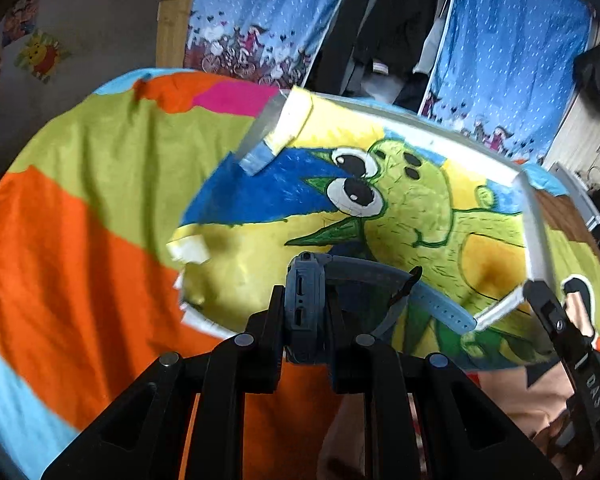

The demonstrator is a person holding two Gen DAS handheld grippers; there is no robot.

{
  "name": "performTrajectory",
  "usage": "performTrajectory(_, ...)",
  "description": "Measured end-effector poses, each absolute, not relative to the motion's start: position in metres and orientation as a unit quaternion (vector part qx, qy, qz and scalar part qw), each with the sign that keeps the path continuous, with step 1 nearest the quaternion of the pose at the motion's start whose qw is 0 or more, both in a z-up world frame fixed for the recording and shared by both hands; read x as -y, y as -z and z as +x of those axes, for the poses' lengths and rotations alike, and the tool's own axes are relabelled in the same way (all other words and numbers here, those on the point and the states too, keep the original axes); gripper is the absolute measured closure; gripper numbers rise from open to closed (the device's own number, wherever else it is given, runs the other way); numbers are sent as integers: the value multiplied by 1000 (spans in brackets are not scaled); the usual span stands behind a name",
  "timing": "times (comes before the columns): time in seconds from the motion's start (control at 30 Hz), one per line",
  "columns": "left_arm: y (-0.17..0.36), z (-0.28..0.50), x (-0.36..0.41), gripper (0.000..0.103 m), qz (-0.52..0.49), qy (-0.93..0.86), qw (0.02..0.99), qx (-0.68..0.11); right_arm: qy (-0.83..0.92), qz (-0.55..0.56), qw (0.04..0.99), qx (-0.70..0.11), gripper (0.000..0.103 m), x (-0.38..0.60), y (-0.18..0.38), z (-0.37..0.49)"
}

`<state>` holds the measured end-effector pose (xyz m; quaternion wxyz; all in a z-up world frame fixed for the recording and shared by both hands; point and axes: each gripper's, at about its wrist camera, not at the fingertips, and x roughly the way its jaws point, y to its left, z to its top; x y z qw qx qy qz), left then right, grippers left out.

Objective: Organize jewelry
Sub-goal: 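Carry the watch onto the white tray and open the left tool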

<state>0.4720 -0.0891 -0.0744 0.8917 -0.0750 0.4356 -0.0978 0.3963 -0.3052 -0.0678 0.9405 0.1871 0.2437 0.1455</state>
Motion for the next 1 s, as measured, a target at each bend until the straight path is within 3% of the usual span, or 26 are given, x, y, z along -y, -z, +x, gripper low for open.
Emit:
performTrajectory(0.27,103,486,93,87,-56,74,878,-470,-111,166,935,-293,99,311,99,409)
performTrajectory(0.3,102,486,92,80,-57,72,878,-470,-109,161,936,-295,99,310,100,409)
performTrajectory(0.33,100,485,91,62,-58,68,879,-469,-106,157,936,-296,98,310,100,409)
performTrajectory(0.37,97,483,90,51,-60,59,882,-464,-98,147,938,-299,95,309,99,409)
performTrajectory(0.4,93,479,87,41,-65,52,886,-456,-93,138,939,-301,84,308,99,407)
performTrajectory(0.43,88,475,84,41,-73,50,893,-442,-89,132,940,-301,71,308,98,405)
performTrajectory(0.5,78,468,83,40,-66,47,900,-428,-83,127,943,-295,61,309,93,402)
performTrajectory(0.6,61,449,79,40,-68,42,909,-408,-76,115,948,-288,61,312,82,395)
performTrajectory(0.63,53,438,76,33,-72,40,914,-397,-73,110,950,-283,58,313,76,388)
performTrajectory(0.67,47,430,76,29,-74,37,918,-388,-71,108,952,-277,54,314,71,384)
performTrajectory(0.73,31,405,73,19,-81,36,930,-357,-66,107,957,-263,35,316,60,371)
performTrajectory(0.83,9,375,73,8,-77,37,941,-327,-68,101,964,-235,27,317,38,346)
performTrajectory(1.0,-26,318,67,2,-84,41,958,-271,-73,77,976,-190,9,311,3,296)
